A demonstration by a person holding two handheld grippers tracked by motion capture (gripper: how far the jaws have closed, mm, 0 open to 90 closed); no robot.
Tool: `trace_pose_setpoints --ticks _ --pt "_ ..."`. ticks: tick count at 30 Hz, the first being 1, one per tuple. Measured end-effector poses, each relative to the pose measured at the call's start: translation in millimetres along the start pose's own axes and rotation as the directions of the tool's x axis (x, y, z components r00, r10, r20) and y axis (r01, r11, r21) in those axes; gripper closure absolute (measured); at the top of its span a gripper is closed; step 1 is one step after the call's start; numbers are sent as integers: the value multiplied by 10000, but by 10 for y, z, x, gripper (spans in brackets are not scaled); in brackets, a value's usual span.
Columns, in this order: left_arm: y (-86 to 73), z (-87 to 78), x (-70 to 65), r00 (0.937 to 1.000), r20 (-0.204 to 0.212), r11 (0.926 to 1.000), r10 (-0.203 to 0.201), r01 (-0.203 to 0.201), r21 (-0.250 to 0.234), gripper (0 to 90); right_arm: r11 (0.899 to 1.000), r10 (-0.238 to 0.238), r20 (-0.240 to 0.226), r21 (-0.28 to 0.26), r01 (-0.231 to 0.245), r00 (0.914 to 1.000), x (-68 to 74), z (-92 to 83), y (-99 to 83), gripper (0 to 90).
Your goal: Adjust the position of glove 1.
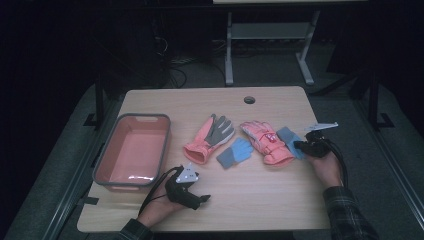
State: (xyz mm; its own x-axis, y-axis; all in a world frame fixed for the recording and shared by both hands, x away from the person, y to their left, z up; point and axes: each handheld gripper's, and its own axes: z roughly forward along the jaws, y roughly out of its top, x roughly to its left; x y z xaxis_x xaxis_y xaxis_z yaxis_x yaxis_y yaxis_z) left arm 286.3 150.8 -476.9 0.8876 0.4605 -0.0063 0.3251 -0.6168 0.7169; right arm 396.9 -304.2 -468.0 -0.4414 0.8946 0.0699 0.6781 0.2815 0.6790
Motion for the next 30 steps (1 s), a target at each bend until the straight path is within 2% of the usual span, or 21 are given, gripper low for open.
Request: trace_pose_setpoints --ticks 4,10,13,22,30 --pt "0 0 0 10000 -1 10000 -2 2 -1 125 9997 189 -113 -141 -191 9998 -34 -65 9 900" --pt "0 0 -1 10000 -3 10000 -5 5 1 125 9973 378 -248 -623 -392 9990 -61 -227 57 900" --pt "0 0 -1 10000 -3 10000 -16 16 0 125 9939 384 -343 -1021 -417 9987 -72 -324 82 900" --pt "2 -1 1 10000 -20 10000 16 -16 8 125 9852 299 -388 -1675 -360 9988 -64 -538 138 900" --pt "2 3 -3 10000 -20 10000 -42 42 -43 125 9750 107 -627 -2210 -244 9980 24 -708 212 900"
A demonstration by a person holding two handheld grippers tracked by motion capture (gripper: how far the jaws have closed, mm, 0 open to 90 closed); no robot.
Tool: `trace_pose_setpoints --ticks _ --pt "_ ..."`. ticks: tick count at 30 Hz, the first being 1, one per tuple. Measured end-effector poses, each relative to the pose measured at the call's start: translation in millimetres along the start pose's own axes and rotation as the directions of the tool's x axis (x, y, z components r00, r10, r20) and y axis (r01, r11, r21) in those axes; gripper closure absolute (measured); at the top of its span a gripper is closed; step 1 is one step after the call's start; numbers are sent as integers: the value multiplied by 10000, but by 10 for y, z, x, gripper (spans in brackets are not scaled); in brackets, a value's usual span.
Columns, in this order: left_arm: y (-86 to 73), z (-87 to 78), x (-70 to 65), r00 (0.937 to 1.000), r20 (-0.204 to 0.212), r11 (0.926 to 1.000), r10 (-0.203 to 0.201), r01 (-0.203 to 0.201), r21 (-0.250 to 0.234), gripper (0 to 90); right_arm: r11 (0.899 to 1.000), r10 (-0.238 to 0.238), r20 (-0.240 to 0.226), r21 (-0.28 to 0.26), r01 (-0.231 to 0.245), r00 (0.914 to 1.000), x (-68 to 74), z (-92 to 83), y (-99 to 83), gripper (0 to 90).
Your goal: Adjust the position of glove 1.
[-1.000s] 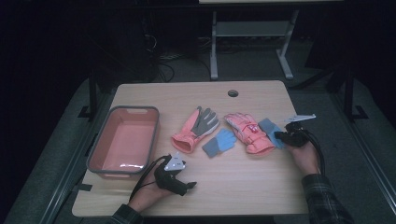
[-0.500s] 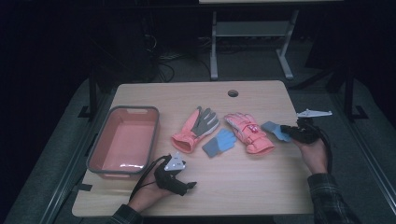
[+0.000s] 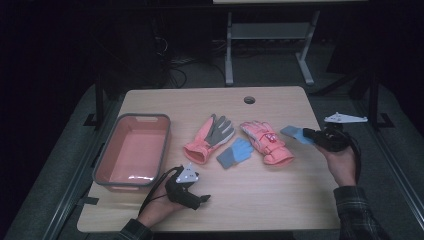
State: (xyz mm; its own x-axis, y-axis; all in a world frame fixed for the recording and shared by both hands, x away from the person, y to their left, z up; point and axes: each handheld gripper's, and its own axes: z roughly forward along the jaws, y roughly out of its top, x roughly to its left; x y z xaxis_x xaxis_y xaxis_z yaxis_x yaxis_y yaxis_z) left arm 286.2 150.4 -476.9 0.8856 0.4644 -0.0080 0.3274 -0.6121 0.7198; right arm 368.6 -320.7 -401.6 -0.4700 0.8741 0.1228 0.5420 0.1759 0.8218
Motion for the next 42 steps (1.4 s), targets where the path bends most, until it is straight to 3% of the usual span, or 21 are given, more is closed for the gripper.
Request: trace_pose_setpoints --ticks 7,13,23,31,36,42 --pt "1 -2 0 10000 3 10000 3 -3 24 125 9990 -355 -489 -273 342 9982 157 -77 90 900" --pt "0 1 2 10000 -26 10000 32 -32 -28 125 9972 -679 -1110 -398 638 9915 320 -110 144 900" --pt "-2 5 -1 10000 -10 10000 -5 5 -72 125 9904 -1386 -2096 -288 1356 9679 654 -75 126 900" --pt "-2 3 2 10000 -16 10000 38 -38 -34 125 9828 -1806 -3041 -188 1837 9354 962 -23 69 900" --pt "-3 6 -3 10000 -16 10000 -26 26 -75 125 9739 -2152 -3646 -121 2264 9060 1160 17 3 900" --pt "-3 3 -5 10000 3 10000 -36 36 -30 125 9622 -2434 -4157 103 2721 8763 1335 74 -92 900"
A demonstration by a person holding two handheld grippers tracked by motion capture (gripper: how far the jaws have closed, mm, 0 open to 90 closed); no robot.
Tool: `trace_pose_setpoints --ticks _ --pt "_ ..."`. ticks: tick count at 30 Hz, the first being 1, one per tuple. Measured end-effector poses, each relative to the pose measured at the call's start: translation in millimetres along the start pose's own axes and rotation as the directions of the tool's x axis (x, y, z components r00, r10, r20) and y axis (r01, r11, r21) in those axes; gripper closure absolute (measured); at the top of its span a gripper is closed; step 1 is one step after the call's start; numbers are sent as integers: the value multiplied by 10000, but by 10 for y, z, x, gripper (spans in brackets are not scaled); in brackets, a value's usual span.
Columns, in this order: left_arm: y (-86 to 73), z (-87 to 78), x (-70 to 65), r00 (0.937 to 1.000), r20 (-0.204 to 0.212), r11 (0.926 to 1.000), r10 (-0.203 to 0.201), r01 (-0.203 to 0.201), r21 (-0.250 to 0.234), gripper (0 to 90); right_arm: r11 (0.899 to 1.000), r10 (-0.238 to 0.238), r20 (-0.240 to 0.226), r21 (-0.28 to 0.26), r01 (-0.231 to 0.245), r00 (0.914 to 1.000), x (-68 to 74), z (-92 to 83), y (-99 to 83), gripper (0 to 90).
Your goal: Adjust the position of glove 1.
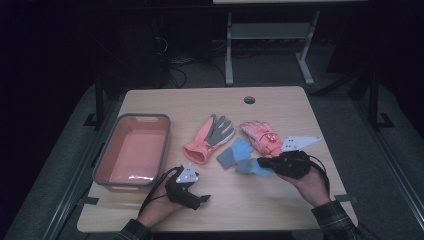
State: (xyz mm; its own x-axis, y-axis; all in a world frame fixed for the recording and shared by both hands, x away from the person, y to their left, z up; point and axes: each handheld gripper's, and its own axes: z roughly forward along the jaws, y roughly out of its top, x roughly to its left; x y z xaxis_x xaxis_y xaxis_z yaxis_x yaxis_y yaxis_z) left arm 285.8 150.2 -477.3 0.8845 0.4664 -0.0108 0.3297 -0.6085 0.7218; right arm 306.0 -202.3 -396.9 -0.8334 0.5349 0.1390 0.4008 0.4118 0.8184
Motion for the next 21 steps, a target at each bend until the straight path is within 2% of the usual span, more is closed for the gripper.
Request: trace_pose_setpoints --ticks 4,6,12,17,18,19,20,21 --pt "1 1 -1 10000 -22 10000 -7 7 -29 125 9994 -260 -436 219 269 9987 86 103 -50 900" --pt "1 -1 3 10000 -17 10000 43 -43 11 125 9989 -232 -689 386 259 9974 145 147 -63 900" --pt "2 0 -3 10000 6 10000 -48 48 3 125 9959 -564 -1648 612 673 9847 266 303 -125 900" --pt "0 2 -6 10000 -10 10000 -64 64 -23 125 9928 -674 -1955 840 852 9784 296 408 -165 891" --pt "1 2 -6 10000 -9 10000 -62 62 -21 125 9915 -672 -1953 967 874 9784 291 431 -178 880" --pt "1 -1 -2 10000 -8 10000 -9 9 26 125 9892 -663 -1830 1167 887 9809 275 465 -213 773" --pt "1 1 -4 10000 -13 10000 -44 44 -4 125 9885 -658 -1758 1230 883 9822 265 470 -222 722" --pt "1 2 -6 10000 -13 10000 -67 67 -21 125 9881 -596 -1651 1306 817 9845 252 464 -233 718"
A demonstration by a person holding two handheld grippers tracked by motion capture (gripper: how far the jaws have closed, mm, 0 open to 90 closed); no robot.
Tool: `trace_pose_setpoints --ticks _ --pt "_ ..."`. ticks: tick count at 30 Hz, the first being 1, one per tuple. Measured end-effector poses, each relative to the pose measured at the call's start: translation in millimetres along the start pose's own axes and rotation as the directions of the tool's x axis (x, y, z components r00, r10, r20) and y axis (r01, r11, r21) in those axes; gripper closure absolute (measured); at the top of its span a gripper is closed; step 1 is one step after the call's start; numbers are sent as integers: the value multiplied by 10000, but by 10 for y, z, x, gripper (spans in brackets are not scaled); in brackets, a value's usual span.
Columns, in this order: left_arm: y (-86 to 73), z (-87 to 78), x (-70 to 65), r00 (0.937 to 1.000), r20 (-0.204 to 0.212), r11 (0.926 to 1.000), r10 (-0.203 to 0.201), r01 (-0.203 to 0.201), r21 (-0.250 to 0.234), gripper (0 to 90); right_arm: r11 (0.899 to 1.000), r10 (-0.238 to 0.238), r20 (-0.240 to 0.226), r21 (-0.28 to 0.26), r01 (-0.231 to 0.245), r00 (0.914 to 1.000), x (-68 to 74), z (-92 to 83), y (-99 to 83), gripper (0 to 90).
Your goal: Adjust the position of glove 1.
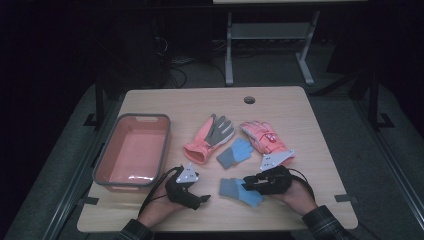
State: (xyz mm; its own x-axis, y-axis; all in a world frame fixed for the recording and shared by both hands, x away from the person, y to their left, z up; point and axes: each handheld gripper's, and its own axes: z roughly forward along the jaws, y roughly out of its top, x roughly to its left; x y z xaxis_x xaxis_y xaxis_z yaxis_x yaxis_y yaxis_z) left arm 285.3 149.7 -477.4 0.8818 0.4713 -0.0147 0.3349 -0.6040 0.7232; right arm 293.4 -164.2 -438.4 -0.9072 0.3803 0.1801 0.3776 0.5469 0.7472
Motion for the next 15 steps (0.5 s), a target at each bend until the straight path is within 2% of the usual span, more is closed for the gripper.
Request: trace_pose_setpoints --ticks 2,3,4,5,7,8,10,12,13,15 --pt "4 0 0 10000 -14 10000 8 -8 36 125 9999 109 95 -41 -109 9999 -8 -34 -14 727" --pt "12 -5 2 10000 -52 9999 49 -49 147 126 9997 220 45 -88 -219 9997 -3 -56 -21 776" --pt "32 -13 -3 9998 -176 9997 -79 83 246 140 9996 252 -109 -98 -253 9996 19 -71 -31 814" --pt "43 -22 -3 9998 -191 9997 -106 110 220 192 9998 193 -179 -28 -193 9997 59 -73 -48 841" --pt "88 -64 8 9997 -230 9998 -86 90 184 391 9997 142 -323 181 -137 9994 125 -53 -84 889" --pt "127 -87 11 9992 -348 9998 -186 188 32 420 9995 191 -348 256 -182 9992 152 -41 -99 898" --pt "199 -121 31 9992 -384 9998 -136 130 -165 591 9988 122 -427 486 -101 9990 200 -10 -136 899" --pt "303 -120 42 9991 -357 9992 -249 237 -330 747 9977 141 -458 672 -110 9989 248 7 -172 900" --pt "341 -103 44 9993 -331 9995 -156 147 -295 818 9966 153 -442 814 -116 9989 274 11 -193 900" --pt "407 -30 50 9996 -198 9998 -188 186 -116 892 9958 97 -353 914 -65 9993 292 3 -223 900"
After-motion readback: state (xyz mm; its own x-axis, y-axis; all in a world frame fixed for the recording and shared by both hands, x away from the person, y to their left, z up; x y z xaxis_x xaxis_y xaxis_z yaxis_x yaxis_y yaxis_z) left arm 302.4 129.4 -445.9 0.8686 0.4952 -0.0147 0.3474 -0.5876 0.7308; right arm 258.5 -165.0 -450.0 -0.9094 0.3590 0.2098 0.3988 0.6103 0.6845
